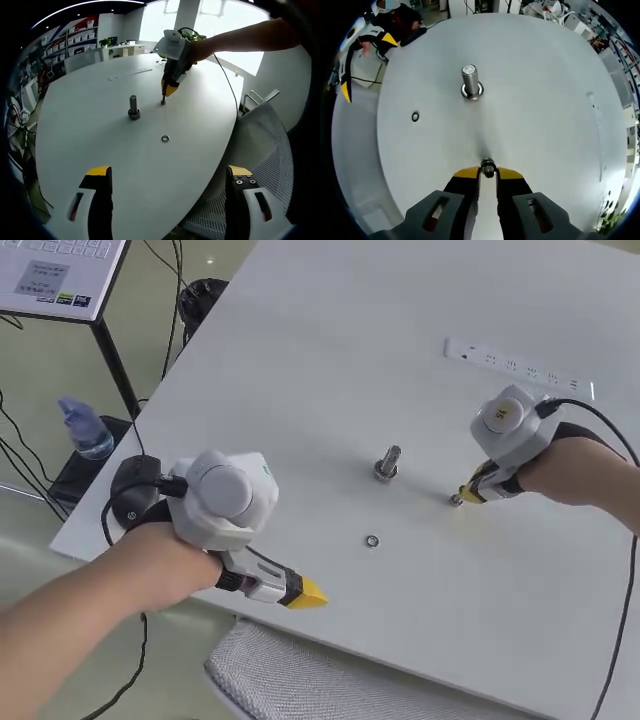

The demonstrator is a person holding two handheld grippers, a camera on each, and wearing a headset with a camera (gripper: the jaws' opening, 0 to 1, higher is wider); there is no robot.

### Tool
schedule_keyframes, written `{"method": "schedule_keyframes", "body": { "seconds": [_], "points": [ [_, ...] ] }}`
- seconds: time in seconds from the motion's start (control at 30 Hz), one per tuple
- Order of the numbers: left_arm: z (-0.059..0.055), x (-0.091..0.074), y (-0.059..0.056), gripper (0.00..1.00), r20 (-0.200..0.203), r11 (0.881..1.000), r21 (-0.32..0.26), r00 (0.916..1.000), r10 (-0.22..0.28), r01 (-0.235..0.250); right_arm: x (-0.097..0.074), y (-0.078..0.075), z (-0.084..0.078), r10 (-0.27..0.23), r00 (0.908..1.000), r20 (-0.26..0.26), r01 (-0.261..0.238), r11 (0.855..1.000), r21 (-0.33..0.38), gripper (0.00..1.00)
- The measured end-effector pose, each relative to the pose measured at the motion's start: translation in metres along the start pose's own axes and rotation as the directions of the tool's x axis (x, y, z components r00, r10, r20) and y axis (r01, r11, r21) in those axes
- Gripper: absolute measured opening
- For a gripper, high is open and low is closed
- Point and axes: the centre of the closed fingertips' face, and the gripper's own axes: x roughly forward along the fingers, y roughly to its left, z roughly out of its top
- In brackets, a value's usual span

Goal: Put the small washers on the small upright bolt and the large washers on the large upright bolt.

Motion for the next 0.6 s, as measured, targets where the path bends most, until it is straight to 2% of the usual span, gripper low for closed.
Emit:
{"method": "schedule_keyframes", "body": {
  "seconds": [0.43, 0.6],
  "points": [
    [-0.003, -0.001, 0.003, 0.93, -0.006, 1.0, -0.008, 1.0, 0.003, -0.003, 0.011, 0.002, -0.003, 0.008, 0.9998, -0.016, -0.008, 1.0, -0.013, 0.13],
    [-0.005, -0.002, 0.004, 0.92, -0.011, 1.0, -0.01, 0.9999, -0.001, 0.001, 0.018, -0.002, -0.004, 0.011, 0.9998, -0.019, -0.011, 1.0, -0.012, 0.13]
  ]
}}
